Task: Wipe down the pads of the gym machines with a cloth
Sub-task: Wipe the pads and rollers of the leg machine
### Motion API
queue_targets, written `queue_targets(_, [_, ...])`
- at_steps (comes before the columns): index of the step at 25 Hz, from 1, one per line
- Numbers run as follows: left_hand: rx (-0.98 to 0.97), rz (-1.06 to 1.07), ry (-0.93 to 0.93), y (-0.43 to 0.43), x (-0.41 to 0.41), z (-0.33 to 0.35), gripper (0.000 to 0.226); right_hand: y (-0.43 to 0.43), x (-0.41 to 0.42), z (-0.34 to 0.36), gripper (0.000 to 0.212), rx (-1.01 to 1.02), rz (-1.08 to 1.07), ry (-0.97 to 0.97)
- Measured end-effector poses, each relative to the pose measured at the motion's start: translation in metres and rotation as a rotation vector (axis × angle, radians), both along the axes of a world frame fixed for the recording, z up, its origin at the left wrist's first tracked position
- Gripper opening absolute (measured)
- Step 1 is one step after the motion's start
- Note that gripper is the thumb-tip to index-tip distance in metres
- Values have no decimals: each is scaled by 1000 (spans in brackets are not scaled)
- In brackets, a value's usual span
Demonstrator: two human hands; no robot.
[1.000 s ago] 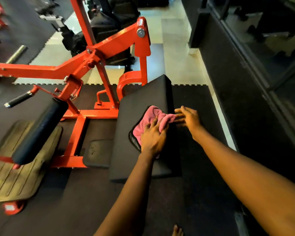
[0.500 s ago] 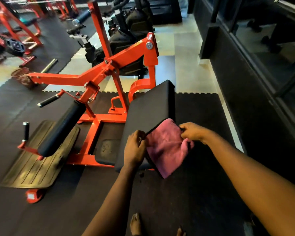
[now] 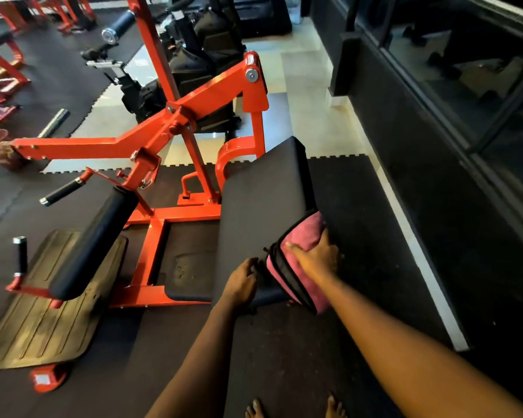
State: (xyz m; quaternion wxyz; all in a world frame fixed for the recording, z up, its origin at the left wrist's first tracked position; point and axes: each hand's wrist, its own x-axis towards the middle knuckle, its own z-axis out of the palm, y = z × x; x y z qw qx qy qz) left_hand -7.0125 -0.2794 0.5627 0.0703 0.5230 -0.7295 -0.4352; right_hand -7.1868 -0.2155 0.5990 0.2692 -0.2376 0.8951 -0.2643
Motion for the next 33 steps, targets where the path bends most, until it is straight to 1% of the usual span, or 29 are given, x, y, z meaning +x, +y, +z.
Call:
queue_targets(2, [-45,-34,16,-4,3,-6,45,9,3,-1,88,-47,-84,20])
queue_targets(3, [-69,-52,22,-6,3,-7,44,15,9,0,78,-69,-137,29])
queue_targets(5, [-109,-69,32,-11,4,-9,49,28,23,2,68,-82,-247,13])
queue_targets(7, [-143,-64,72,-18,7,-16,54,40,32,6,65,-104,-348,-30])
queue_targets(10, [-168,-23,144,-29,7,-25,49,32,31,11,63,-110,-444,-53])
queue_targets(13, [-221,-4,97,-48,1,-37,50,-11,13,12,59,-101,-463,-38])
queue_targets(16, [-224,-59,80,-64,-12,-42,60,-70,-27,17,56,-126,-441,-34])
queue_targets(17, [-224,-67,84,-67,-14,-42,59,-85,-40,15,55,-148,-433,-51])
queue_targets(19, [-223,-34,59,-77,-20,-38,56,-95,-48,13,61,-171,-370,-49])
queue_targets(20, [-226,-20,52,-81,-21,-36,58,-87,-42,11,71,-155,-289,-18])
queue_targets(22, [-213,-32,88,-94,-22,-36,57,-61,-15,11,100,-17,-112,63])
queue_targets(23, [-190,-28,115,-102,-25,-37,56,-51,-3,12,112,77,-21,139])
queue_targets(24, [-172,-11,133,-111,-29,-38,57,-49,4,13,115,152,45,217])
queue_targets(25, [-156,5,139,-120,-33,-39,59,-55,3,14,112,197,62,268])
queue_targets(27, [-149,17,154,-135,-41,-43,62,-80,-9,19,91,227,19,326])
queue_targets(29, [-155,44,176,-156,-54,-45,62,-106,-25,19,70,205,-10,387])
queue_targets(31, [-167,53,168,-176,-75,-44,60,-129,-42,14,53,100,-33,435])
queue_targets(33, [-182,40,141,-187,-100,-39,57,-163,-71,10,45,-34,-81,387])
